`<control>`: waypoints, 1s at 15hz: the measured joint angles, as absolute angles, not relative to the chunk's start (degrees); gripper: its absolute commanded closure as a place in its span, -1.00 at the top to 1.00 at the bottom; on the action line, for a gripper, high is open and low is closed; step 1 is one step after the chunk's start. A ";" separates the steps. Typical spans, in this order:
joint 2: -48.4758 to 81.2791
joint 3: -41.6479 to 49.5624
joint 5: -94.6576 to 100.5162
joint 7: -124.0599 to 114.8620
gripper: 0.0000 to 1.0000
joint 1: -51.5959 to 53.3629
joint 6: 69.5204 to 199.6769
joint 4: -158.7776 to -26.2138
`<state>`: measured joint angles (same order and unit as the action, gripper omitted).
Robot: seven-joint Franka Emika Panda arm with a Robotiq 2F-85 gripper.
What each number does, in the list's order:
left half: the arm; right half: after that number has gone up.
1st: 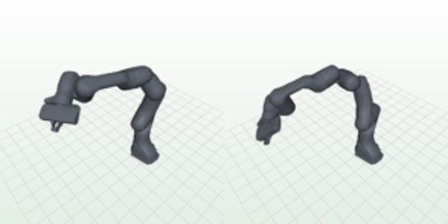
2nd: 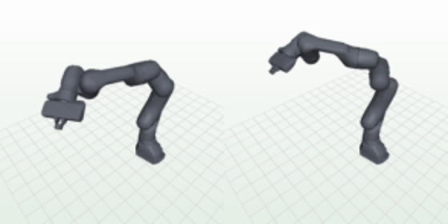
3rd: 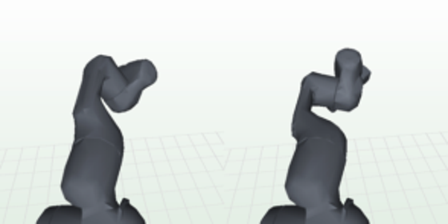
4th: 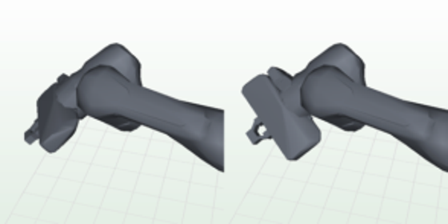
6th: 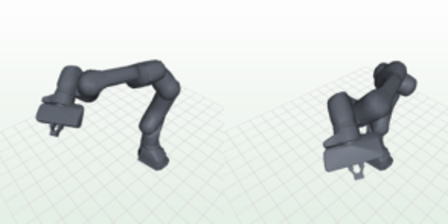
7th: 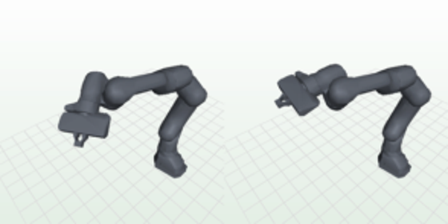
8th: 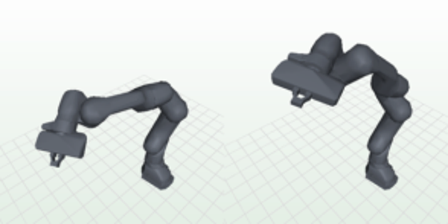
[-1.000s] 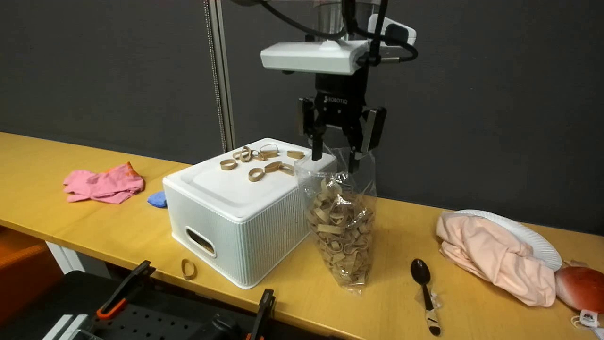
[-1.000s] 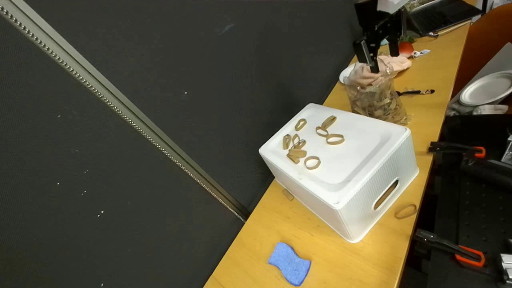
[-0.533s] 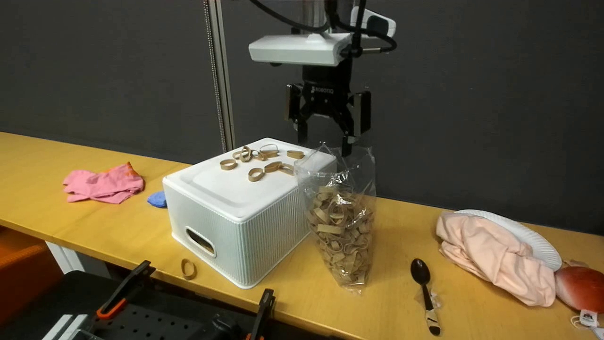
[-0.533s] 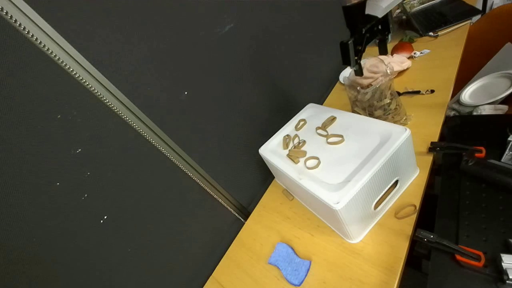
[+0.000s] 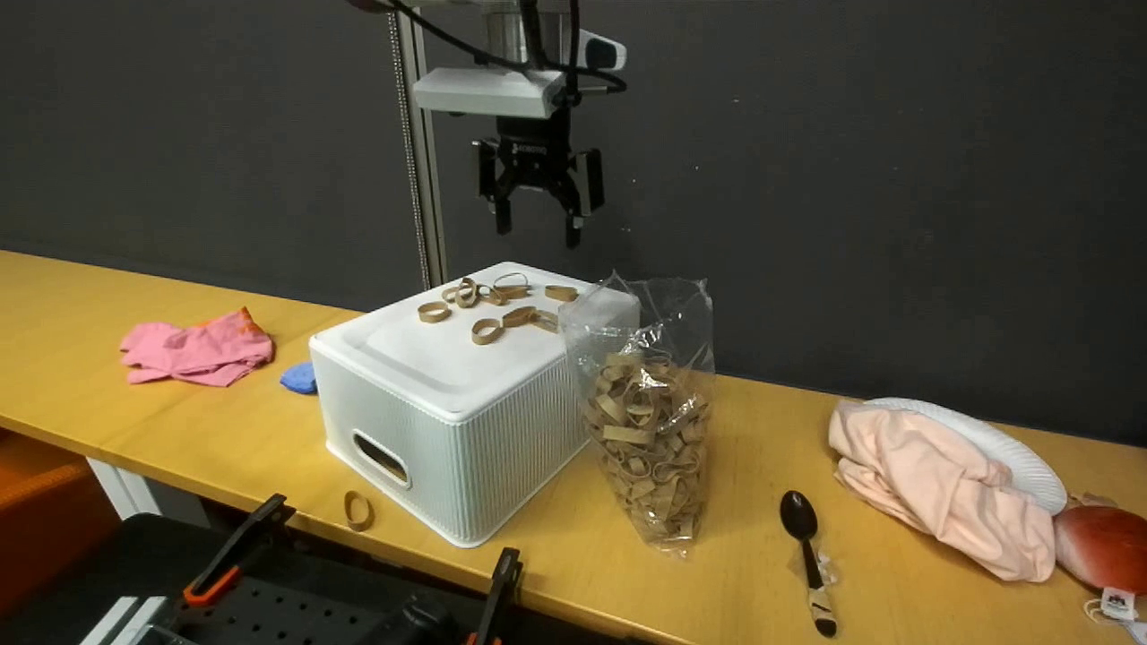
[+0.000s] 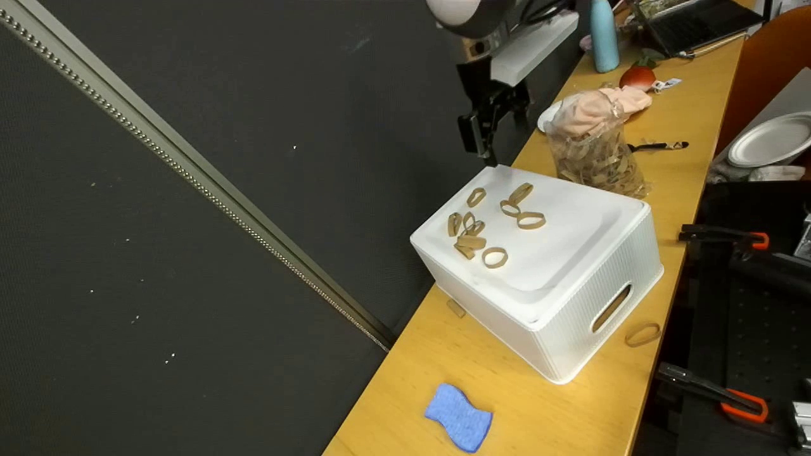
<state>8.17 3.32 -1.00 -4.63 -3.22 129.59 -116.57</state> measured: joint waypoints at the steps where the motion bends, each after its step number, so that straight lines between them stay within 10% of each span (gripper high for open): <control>1: 10.32 2.70 -1.35 -4.62 1.00 -2.61 129.62 -114.69; 15: 28.32 -1.46 -1.42 -3.24 1.00 3.24 130.59 -99.52</control>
